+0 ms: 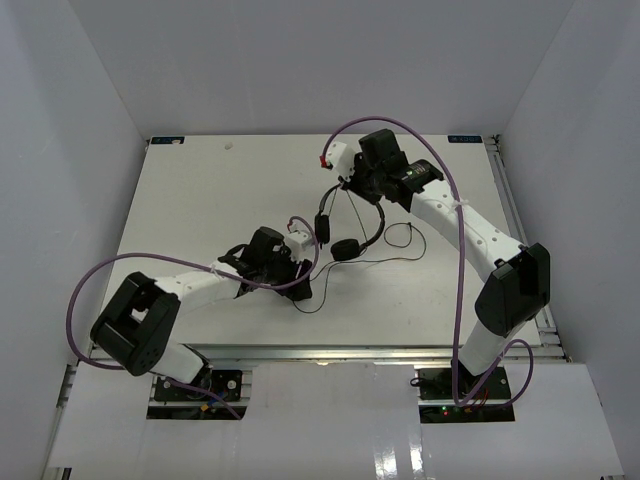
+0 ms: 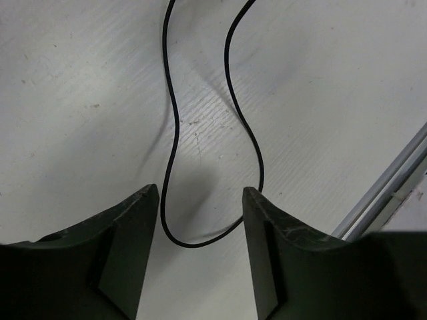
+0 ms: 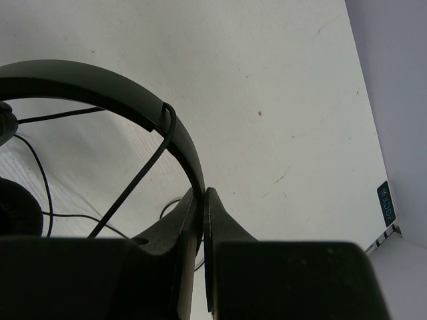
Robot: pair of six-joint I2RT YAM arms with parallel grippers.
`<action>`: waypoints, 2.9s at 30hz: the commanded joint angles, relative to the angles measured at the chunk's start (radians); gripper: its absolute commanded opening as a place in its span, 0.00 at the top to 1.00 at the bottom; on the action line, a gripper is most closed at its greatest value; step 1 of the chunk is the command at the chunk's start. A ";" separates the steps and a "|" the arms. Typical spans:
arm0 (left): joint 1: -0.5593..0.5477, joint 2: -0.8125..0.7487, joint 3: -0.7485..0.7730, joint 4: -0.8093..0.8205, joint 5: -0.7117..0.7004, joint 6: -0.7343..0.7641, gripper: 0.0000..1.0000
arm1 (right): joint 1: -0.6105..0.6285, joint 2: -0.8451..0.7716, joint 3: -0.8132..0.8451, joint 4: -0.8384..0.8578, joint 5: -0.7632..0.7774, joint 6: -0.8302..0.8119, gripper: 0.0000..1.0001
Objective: Wrap the headphones
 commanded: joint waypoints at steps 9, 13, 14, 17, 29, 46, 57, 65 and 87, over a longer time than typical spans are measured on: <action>-0.038 0.061 0.047 -0.039 -0.149 -0.013 0.69 | -0.005 -0.015 0.046 0.013 -0.026 0.015 0.92; -0.038 0.058 0.052 -0.045 -0.167 -0.024 0.85 | -0.004 -0.021 0.043 0.015 -0.030 0.017 0.92; -0.036 0.060 0.055 -0.047 -0.168 -0.029 0.91 | -0.005 -0.022 0.042 0.015 -0.032 0.018 0.92; -0.036 0.084 0.079 -0.055 -0.157 -0.045 0.93 | -0.007 -0.033 0.046 0.008 -0.064 0.025 0.92; 0.083 0.159 0.173 -0.033 -0.132 -0.066 1.00 | -0.040 -0.060 0.060 -0.035 -0.144 0.046 0.92; 0.278 0.246 0.354 0.004 -0.031 -0.054 1.00 | -0.074 -0.100 0.030 -0.071 -0.251 0.050 0.92; 0.389 0.279 0.549 -0.028 0.019 -0.091 1.00 | -0.075 -0.127 -0.024 -0.062 -0.251 0.049 0.92; 0.390 0.248 0.645 -0.047 0.124 -0.146 1.00 | -0.071 -0.123 -0.059 -0.036 -0.243 0.042 0.92; 0.390 0.144 0.854 -0.176 0.310 -0.225 1.00 | 0.013 -0.015 -0.076 0.055 0.038 0.017 0.92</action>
